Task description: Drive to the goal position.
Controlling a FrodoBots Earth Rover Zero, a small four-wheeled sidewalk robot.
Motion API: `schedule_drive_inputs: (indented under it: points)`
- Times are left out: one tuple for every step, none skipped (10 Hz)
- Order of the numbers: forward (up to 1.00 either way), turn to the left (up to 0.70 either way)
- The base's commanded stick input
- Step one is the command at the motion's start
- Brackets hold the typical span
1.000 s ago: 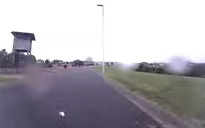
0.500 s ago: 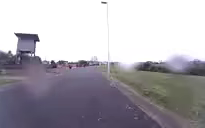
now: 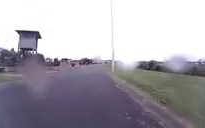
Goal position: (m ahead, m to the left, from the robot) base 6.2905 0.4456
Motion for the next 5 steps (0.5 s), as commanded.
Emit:
schedule_drive_inputs:
  points:
    - [1.0,0.0]
    - [1.0,0.0]
    - [1.0,0.0]
    - [1.0,0.0]
    - [1.0,0.0]
